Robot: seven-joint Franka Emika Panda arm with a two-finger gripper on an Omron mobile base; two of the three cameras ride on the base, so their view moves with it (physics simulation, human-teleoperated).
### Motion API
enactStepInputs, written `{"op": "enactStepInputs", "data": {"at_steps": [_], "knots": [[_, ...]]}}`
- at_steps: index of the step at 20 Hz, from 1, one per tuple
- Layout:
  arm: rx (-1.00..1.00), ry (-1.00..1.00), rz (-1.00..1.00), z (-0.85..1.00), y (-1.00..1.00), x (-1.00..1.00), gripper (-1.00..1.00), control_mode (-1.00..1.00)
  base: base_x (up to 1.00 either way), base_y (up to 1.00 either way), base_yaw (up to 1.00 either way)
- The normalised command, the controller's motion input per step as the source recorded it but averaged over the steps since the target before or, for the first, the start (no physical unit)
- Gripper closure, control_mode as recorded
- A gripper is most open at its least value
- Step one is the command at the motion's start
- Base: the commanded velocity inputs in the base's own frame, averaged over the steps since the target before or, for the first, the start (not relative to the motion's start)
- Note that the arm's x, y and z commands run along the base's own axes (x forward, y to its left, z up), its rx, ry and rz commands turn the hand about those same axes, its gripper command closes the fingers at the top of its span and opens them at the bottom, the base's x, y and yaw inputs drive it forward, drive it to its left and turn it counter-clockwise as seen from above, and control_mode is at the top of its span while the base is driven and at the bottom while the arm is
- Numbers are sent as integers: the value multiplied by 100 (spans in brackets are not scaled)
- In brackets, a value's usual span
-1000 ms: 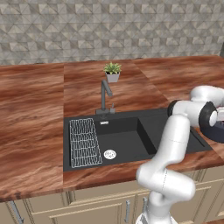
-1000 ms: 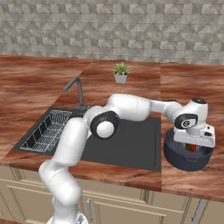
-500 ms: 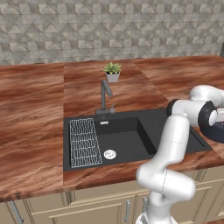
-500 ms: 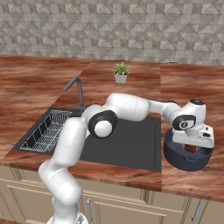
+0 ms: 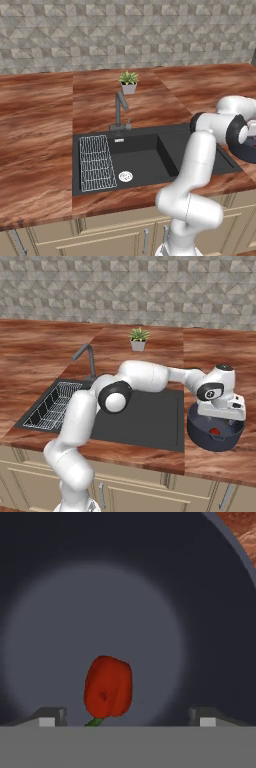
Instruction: Dump the bell pepper from the pot into the sink. Then turn on the water and wash the bell pepper. Then turn off the water and put the bell pepper back in the pot.
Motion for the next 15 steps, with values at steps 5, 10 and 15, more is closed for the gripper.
{"op": "enactStepInputs", "data": {"at_steps": [5,10,15], "knots": [[-1,0,0,47,0,-1,-100,-100,0,0,0],[-1,-2,0,68,22,-4,-100,-100,0,0,0],[0,-7,0,41,51,0,-100,-100,0,0,0]]}}
